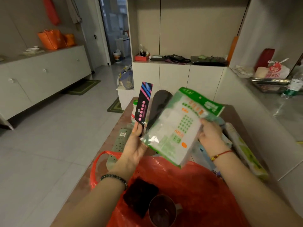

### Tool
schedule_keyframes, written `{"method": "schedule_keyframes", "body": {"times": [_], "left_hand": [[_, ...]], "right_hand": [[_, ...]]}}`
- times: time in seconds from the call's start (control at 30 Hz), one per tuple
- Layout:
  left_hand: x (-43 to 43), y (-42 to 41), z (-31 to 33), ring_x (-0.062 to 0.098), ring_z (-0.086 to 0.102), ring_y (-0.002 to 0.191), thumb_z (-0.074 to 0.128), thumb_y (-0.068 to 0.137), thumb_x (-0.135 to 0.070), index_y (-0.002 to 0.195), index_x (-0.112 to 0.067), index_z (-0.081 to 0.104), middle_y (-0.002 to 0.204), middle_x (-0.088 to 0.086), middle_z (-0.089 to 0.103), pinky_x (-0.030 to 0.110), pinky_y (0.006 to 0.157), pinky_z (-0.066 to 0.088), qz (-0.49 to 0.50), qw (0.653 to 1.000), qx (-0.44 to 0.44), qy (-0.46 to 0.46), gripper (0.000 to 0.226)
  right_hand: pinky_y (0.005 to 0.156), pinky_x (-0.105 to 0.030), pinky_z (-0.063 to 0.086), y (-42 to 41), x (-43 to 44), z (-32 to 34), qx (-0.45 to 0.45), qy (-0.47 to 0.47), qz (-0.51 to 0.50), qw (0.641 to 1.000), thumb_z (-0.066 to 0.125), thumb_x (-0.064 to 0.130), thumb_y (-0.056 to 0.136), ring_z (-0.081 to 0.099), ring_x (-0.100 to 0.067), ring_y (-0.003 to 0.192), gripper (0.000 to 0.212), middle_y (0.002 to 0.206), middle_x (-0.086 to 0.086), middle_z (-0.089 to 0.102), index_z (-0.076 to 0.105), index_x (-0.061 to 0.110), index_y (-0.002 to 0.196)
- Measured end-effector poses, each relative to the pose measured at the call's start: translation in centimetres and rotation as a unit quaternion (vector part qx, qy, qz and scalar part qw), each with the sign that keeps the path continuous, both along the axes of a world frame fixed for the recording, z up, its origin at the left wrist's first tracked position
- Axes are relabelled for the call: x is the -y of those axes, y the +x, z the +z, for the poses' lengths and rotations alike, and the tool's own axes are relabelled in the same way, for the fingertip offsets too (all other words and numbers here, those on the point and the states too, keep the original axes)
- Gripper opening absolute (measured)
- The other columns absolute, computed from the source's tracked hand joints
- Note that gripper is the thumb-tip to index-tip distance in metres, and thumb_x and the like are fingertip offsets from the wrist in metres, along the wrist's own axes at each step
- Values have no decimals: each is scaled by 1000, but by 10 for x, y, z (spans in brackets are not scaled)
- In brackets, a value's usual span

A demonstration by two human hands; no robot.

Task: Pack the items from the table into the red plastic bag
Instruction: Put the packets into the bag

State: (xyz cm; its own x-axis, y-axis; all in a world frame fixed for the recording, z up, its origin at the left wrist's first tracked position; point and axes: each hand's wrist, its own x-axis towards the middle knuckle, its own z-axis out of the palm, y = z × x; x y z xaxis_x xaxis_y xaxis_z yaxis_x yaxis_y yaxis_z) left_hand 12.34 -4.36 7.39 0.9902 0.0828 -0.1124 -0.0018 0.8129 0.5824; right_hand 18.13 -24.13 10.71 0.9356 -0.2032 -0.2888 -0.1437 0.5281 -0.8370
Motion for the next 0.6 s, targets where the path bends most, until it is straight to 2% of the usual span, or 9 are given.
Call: {"method": "schedule_keyframes", "body": {"times": [0.07,0.1,0.17,0.3,0.33,0.4,0.47,0.53,0.6], "left_hand": [[17,-14,4,17,70,73,44,91,-9,101,0,60,91,15,70,27,60,60,5,993,-68,92,20],[23,-21,4,19,65,63,38,95,-8,83,-3,57,74,11,65,19,46,55,15,984,-108,144,24],[29,-33,3,16,49,60,32,98,-13,70,-13,46,69,5,49,15,36,46,24,967,-162,197,32],[32,-37,15,21,59,45,35,97,-27,73,-9,49,53,9,61,22,41,47,-64,969,-186,152,33],[30,-34,17,23,64,47,39,94,-32,80,-6,55,55,13,66,26,49,52,-92,974,-176,112,34],[21,-29,14,30,69,82,54,77,-54,103,-10,63,92,17,71,40,85,51,-130,977,-148,86,52],[12,-26,6,35,59,108,55,64,-67,113,-15,62,118,16,64,50,102,39,-169,967,-134,139,72],[10,-28,8,32,61,107,52,65,-66,114,-18,59,113,11,68,53,99,42,-212,937,-114,252,69],[11,-30,14,27,65,104,71,59,-54,122,-15,53,110,7,71,51,96,47,-233,899,-91,361,76]], "right_hand": [[46,-23,53,-5,-15,-9,-37,0,29,999,50,2,91,59,-14,69,13,84,-3,60,55,10,81],[45,-24,53,-6,-20,-14,-52,-3,38,998,50,4,91,58,-13,67,16,79,-3,59,53,11,77],[39,-21,51,-8,-27,-21,-72,-10,57,996,52,9,91,57,-14,63,16,74,-3,59,53,12,76],[54,-33,51,-7,-36,-33,-93,-63,109,988,55,17,91,60,-18,64,13,76,-4,63,57,15,78],[57,-34,52,-7,-36,-34,-96,-79,107,986,55,17,90,60,-19,65,11,77,-5,64,58,16,80],[57,-34,52,-9,-35,-32,-85,-118,89,985,56,18,90,60,-20,63,6,76,-4,63,58,16,85],[53,-31,49,-11,-31,-27,-54,-173,56,982,55,18,91,59,-18,61,7,76,-4,62,54,17,83],[50,-26,47,-15,-28,-21,4,-227,23,974,53,16,91,58,-14,62,3,86,-8,63,54,13,92],[51,-22,47,-20,-27,-12,68,-264,14,962,55,15,90,59,-11,65,11,97,-10,64,54,11,100]]}}
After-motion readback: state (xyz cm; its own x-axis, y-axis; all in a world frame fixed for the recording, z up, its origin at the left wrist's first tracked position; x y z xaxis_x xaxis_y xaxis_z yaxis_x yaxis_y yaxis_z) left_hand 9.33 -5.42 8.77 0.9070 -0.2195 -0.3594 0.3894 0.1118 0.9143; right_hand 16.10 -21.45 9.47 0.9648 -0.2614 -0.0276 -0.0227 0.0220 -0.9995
